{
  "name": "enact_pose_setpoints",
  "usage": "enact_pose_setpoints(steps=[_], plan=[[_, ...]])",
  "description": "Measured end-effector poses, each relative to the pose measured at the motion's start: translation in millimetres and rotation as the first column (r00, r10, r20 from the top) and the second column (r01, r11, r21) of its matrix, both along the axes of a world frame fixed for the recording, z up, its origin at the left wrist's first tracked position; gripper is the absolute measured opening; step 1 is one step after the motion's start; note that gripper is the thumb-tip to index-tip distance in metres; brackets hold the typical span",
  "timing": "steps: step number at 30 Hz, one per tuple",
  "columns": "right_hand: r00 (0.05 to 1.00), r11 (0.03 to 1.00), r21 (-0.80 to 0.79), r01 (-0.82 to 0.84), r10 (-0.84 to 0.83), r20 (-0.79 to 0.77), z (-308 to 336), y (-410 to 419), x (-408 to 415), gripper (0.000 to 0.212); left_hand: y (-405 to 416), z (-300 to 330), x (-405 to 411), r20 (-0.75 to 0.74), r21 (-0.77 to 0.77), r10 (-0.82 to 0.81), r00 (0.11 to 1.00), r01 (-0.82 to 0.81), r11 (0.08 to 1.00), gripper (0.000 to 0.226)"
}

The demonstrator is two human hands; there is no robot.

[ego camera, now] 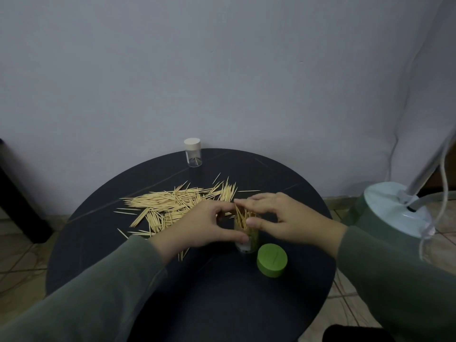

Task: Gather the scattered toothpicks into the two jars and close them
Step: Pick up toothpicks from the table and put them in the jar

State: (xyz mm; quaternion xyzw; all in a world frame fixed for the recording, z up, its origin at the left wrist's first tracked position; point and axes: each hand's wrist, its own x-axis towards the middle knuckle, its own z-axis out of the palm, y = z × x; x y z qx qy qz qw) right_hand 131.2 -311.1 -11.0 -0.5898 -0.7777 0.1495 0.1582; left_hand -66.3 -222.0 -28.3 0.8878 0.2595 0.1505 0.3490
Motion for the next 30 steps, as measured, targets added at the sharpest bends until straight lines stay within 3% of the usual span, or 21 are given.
enact_pose_setpoints(steps=[3,6,8,10,13,15,17,21,25,28,30], plan=[[0.998,1.0,0.014,-0.025,0.024,0.055,5.4,2.0,-1.9,0.045,1.4,-0.8,-0.6,0.003,0.003,-0.002,1.0,0.002,1.0,0.026],[0.993,0.997,0.063,-0.041,0.034,0.116,7.4,5.2,0.4,0.033,2.5,-0.8,-0.4,0.002,0.013,0.016,1.0,-0.016,1.0,0.038],[0.998,0.996,0.085,-0.033,0.028,0.057,7.7,4.5,2.9,0.033,3.8,0.7,-1.2,-0.006,0.031,0.025,1.0,-0.024,0.999,0.043],[1.0,0.997,0.083,-0.01,0.011,-0.014,7.4,2.8,4.6,0.05,4.3,2.2,-2.1,-0.004,0.044,0.03,1.0,-0.029,0.999,0.046],[0.987,1.0,-0.005,0.026,-0.025,0.158,6.2,1.3,2.6,0.077,5.2,1.8,-3.3,-0.011,0.055,0.054,0.998,-0.053,0.997,0.05],[0.971,0.997,-0.074,0.004,0.014,0.24,5.1,0.9,-0.9,0.081,4.2,3.3,-3.8,-0.017,0.062,0.072,0.997,-0.07,0.996,0.052],[0.976,0.996,-0.087,-0.03,0.047,0.211,4.3,-0.3,-3.8,0.08,5.6,2.5,-3.7,-0.02,0.059,0.067,0.998,-0.066,0.996,0.047],[0.988,0.995,0.057,-0.083,0.074,0.137,2.6,-0.3,-4.8,0.088,4.5,3.3,-4.0,-0.033,0.084,0.068,0.997,-0.065,0.994,0.05],[0.956,0.978,0.096,-0.184,0.155,0.248,3.0,2.4,-11.3,0.075,6.3,1.1,-4.0,-0.025,0.034,0.08,0.996,-0.079,0.996,0.041],[0.927,0.966,0.192,-0.174,0.095,0.362,7.4,4.8,-14.1,0.061,7.8,-0.4,-4.2,-0.023,0.036,0.078,0.997,-0.078,0.996,0.035],[0.945,0.959,0.242,-0.15,0.067,0.32,12.4,5.5,-10.1,0.059,7.6,0.8,-4.6,-0.025,0.033,0.065,0.998,-0.064,0.997,0.042]])
